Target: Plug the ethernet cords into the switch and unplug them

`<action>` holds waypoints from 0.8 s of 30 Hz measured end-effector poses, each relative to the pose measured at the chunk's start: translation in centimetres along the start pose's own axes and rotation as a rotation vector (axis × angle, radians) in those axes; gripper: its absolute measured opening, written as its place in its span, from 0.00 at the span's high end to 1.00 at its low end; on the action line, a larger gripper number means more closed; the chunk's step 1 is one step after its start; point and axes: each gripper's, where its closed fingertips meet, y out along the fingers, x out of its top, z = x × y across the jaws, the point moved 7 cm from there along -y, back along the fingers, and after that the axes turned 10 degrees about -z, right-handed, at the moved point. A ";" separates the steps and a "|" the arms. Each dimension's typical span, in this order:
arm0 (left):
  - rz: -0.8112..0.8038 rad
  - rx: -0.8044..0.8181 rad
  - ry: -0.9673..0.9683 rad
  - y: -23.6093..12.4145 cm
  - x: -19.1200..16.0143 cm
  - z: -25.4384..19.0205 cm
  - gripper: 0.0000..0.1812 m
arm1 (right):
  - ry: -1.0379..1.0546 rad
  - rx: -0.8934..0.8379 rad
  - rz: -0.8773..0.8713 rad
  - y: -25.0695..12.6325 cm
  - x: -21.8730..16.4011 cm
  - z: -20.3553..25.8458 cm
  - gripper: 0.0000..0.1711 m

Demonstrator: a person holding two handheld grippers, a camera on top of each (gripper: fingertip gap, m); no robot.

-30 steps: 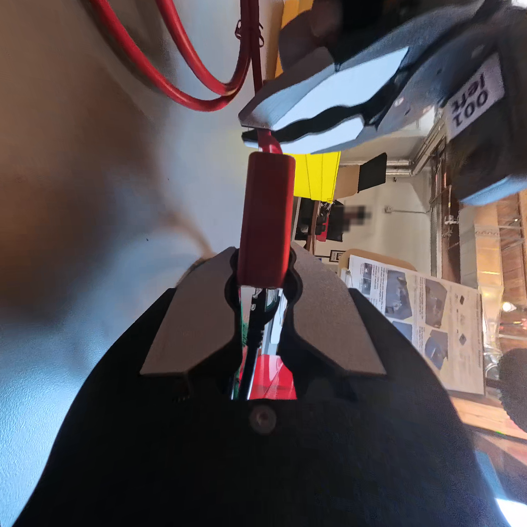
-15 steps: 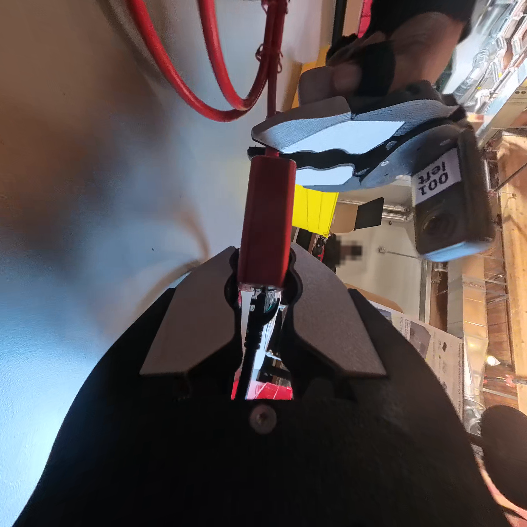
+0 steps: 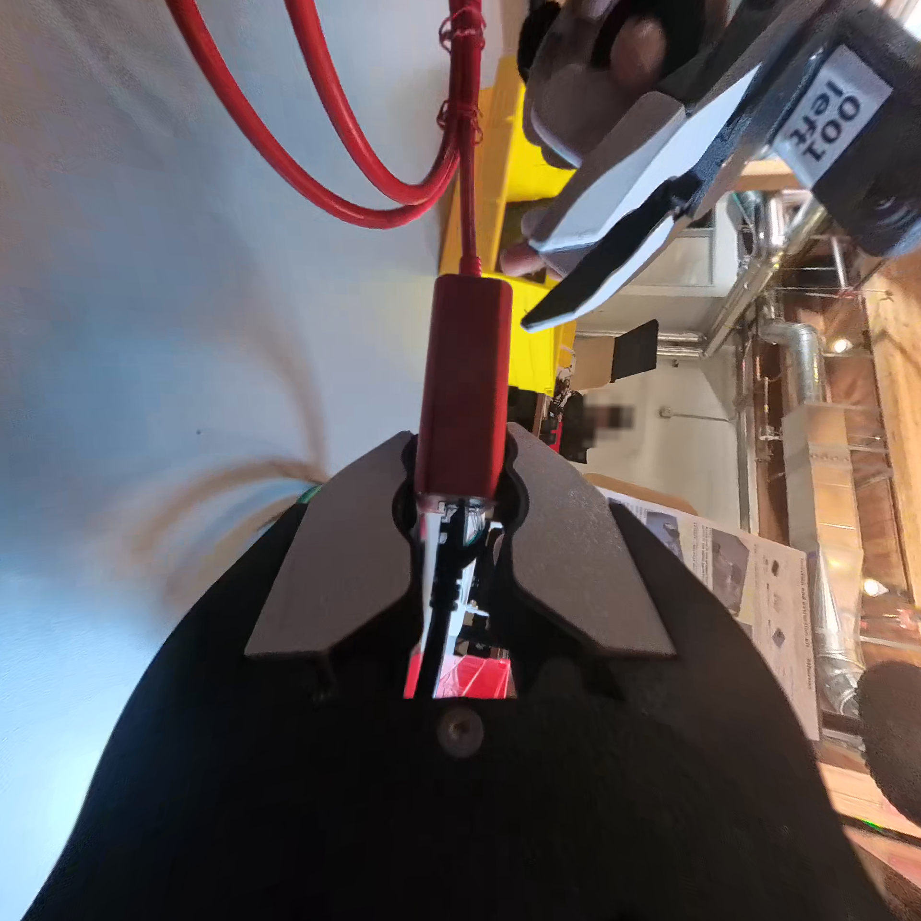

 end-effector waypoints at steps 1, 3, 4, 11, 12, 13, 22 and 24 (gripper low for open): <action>-0.014 -0.009 0.005 -0.4 0.4 -0.2 0.76 | 0.002 -0.006 -0.010 0.0 0.2 -0.4 0.84; -0.004 0.001 0.059 -0.2 1.0 -1.3 0.69 | 0.026 -0.007 -0.017 0.3 0.5 -1.3 0.83; 0.017 0.040 0.113 0.2 1.2 -1.8 0.66 | 0.056 -0.006 -0.019 0.4 0.7 -1.8 0.83; 0.043 0.144 0.404 0.3 2.3 -4.5 0.67 | 0.310 -0.010 -0.199 0.1 1.6 -4.5 0.84; -0.020 0.098 0.347 -0.6 2.8 -4.6 0.69 | 0.352 -0.009 -0.225 -0.1 1.5 -4.7 0.84; -0.111 0.054 0.286 -1.8 3.4 -4.4 0.70 | 0.397 -0.018 -0.242 -0.3 1.3 -4.9 0.84; -1.060 -0.253 -0.217 -11.0 3.7 2.6 0.79 | 0.768 -0.157 -0.494 -1.6 0.3 -7.5 0.84; -1.204 -0.278 -0.272 -12.0 3.5 3.6 0.81 | 0.819 -0.174 -0.532 -1.8 0.2 -7.9 0.84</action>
